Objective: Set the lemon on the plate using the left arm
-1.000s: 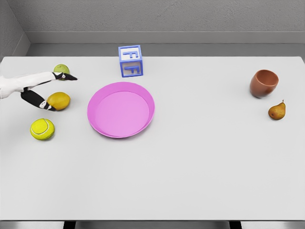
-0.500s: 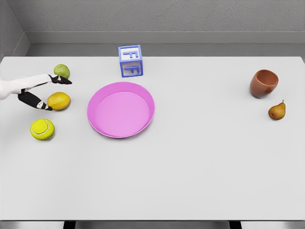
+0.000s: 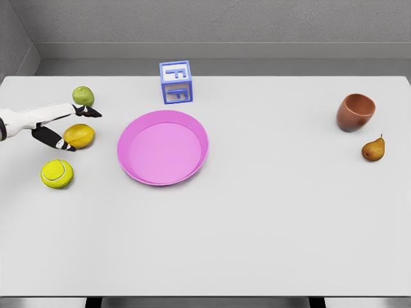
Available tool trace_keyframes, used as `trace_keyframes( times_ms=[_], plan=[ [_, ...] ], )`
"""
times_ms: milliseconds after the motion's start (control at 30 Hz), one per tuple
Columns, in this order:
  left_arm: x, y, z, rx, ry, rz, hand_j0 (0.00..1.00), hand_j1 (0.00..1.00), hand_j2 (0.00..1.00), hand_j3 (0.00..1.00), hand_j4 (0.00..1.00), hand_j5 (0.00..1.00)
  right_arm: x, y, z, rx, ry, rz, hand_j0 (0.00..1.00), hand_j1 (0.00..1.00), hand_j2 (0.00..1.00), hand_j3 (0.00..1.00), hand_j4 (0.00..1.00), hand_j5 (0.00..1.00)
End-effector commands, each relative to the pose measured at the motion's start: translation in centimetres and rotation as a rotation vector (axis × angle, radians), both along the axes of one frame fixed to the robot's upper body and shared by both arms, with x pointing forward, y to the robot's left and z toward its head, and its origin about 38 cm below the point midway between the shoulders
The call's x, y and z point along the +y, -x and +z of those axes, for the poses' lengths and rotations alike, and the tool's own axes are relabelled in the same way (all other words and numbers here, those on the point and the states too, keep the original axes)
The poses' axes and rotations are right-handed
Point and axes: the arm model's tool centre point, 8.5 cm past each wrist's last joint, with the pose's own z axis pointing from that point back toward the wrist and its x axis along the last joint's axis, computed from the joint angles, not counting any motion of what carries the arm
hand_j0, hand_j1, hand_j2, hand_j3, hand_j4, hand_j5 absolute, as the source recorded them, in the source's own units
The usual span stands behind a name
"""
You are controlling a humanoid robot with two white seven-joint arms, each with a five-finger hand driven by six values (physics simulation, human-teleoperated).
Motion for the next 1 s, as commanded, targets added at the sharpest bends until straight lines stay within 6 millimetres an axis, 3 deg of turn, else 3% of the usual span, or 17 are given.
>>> trace_keyframes(
  times_ms=[0,967],
  plan=[
    [0.2,-0.2,-0.6,0.009,-0.007,0.013,0.88,0.88,0.88,0.88,0.88,0.88,0.0,0.0,0.0,0.000,0.000,-0.001,1.00,1.00,1.00,1.00,1.00,1.00],
    [-0.1,-0.9,-1.9,0.023,-0.046,0.028,0.88,0.88,0.88,0.88,0.88,0.88,0.0,0.0,0.0,0.000,0.000,-0.001,1.00,1.00,1.00,1.00,1.00,1.00]
  ],
)
